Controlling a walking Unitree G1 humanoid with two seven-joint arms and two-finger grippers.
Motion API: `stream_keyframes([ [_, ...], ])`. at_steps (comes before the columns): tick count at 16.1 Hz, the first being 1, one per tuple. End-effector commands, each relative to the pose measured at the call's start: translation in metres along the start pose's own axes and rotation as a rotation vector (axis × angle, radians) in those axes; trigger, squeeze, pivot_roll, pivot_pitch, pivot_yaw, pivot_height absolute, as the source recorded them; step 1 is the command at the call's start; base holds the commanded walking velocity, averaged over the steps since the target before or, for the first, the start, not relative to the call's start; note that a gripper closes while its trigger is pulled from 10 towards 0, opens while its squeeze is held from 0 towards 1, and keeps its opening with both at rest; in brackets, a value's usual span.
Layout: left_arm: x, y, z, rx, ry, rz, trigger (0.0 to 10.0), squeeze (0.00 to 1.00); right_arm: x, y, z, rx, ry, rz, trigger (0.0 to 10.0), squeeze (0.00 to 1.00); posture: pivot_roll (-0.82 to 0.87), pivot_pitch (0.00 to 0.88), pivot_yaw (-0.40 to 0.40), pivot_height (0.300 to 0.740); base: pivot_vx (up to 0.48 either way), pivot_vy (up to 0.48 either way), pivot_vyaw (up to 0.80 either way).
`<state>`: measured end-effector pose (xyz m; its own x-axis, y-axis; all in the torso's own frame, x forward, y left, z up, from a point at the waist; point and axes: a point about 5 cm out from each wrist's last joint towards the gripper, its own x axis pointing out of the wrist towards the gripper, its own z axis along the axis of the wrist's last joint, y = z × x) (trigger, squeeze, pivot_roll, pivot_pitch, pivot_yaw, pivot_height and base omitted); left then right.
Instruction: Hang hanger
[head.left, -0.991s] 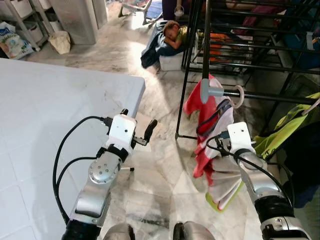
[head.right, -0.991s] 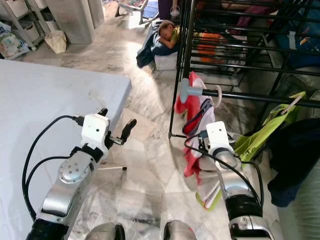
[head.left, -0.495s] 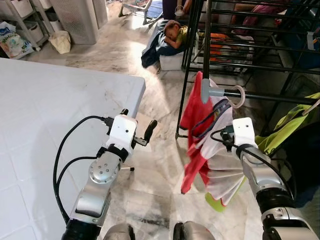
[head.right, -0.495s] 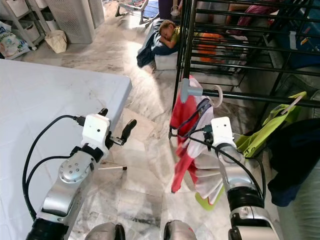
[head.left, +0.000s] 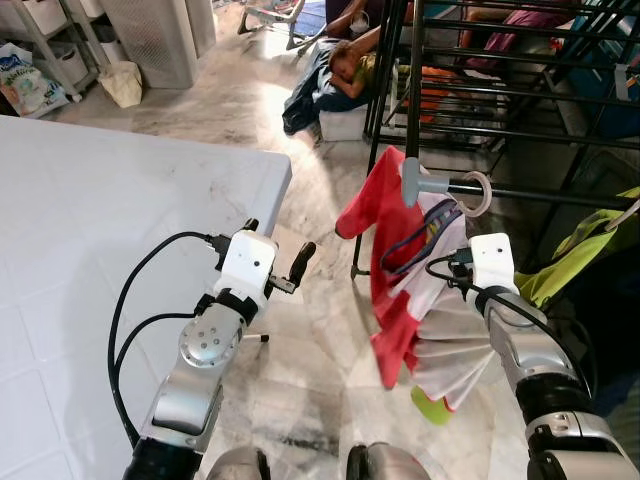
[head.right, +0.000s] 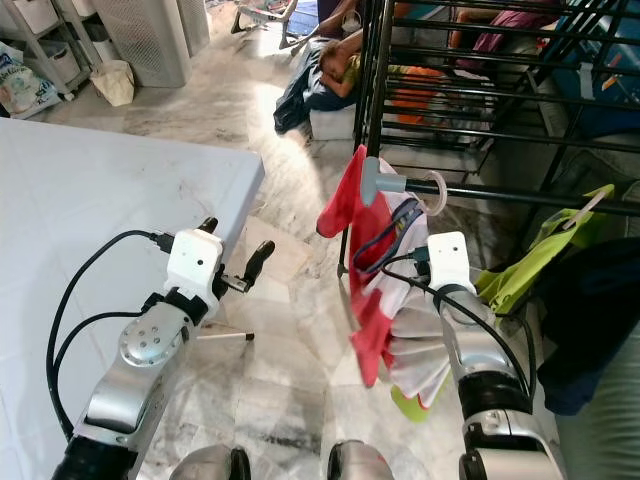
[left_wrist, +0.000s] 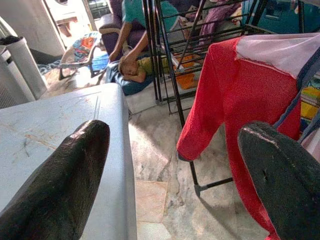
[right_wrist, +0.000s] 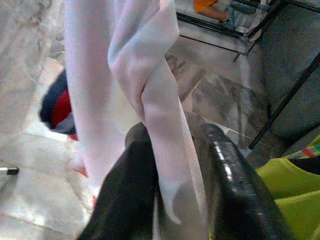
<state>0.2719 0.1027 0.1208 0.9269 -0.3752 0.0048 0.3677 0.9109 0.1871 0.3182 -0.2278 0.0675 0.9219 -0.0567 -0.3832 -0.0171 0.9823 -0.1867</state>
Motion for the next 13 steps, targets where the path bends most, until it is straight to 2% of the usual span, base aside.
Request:
stream_keyframes([
  [1, 0.0, -0.001, -0.002, 0.016, 0.009, -0.017, 10.0, 0.0, -0.003, 0.001, 0.003, 0.03, -0.043, 0.008, 0.0, 0.0, -0.03, 0.091, 0.0, 0.74, 0.0, 0.0, 0.0],
  [6, -0.001, -0.003, -0.002, 0.019, 0.011, -0.027, 10.0, 0.0, -0.008, 0.008, 0.003, 0.12, -0.085, 0.012, 0.0, 0.0, -0.03, 0.099, 0.001, 0.74, 0.0, 0.0, 0.0],
  [10, -0.002, -0.004, -0.003, 0.022, 0.015, -0.025, 10.0, 0.0, -0.01, 0.02, 0.0, 0.132, -0.069, 0.04, 0.0, 0.0, -0.03, 0.11, -0.004, 0.74, 0.0, 0.0, 0.0],
  [13, -0.002, -0.004, -0.003, 0.02, 0.014, -0.022, 10.0, 0.0, -0.012, 0.02, 0.001, 0.137, -0.078, 0.029, 0.0, 0.0, -0.03, 0.113, -0.005, 0.74, 0.0, 0.0, 0.0],
])
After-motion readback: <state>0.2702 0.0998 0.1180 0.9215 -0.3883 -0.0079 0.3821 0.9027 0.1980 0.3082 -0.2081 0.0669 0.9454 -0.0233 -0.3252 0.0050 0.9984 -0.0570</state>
